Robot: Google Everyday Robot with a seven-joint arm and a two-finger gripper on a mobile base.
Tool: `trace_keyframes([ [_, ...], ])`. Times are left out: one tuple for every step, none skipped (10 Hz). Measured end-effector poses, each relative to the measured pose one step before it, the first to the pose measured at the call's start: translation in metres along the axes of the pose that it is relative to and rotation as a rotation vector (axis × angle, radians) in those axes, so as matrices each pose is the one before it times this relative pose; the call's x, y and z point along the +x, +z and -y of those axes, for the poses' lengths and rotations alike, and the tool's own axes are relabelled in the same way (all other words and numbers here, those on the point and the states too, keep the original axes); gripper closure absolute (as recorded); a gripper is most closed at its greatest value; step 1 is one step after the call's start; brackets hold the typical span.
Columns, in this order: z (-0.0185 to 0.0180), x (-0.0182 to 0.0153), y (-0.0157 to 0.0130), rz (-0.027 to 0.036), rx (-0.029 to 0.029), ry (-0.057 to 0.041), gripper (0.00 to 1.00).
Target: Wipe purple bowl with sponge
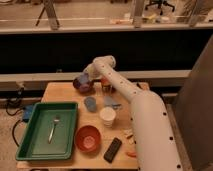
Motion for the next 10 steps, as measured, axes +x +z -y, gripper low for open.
trace_keyframes([
  [0.00197,-0.00185,0.00494,-0.00176,-0.01949,-0.00564,1.0],
  [0.00078,-0.0028,0.00629,0.00023,-0.01933,-0.00609,1.0],
  [-0.00042,0.00192,0.00426,-0.00416,-0.01858,-0.00173,1.0],
  [-0.00005,-0.00001,0.0092,-0.00056,-0.02257,-0.00344,1.0],
  [-0.00027,-0.00146,0.00386,0.00171,-0.00704,-0.00219,1.0],
  [-0.00026,-0.00198,0.00512,0.0016,-0.01124,-0.00717,1.0],
  [-0.00012,-0.00224,0.00329,0.003,-0.00609,-0.00563,1.0],
  [0.00014,-0.00312,0.00365,0.00495,-0.007,-0.00799,1.0],
  [-0.00069,-0.00349,0.00294,0.00709,-0.0049,-0.00775,1.0],
  [-0.00028,-0.00217,0.00079,0.00479,-0.00158,-0.00608,1.0],
])
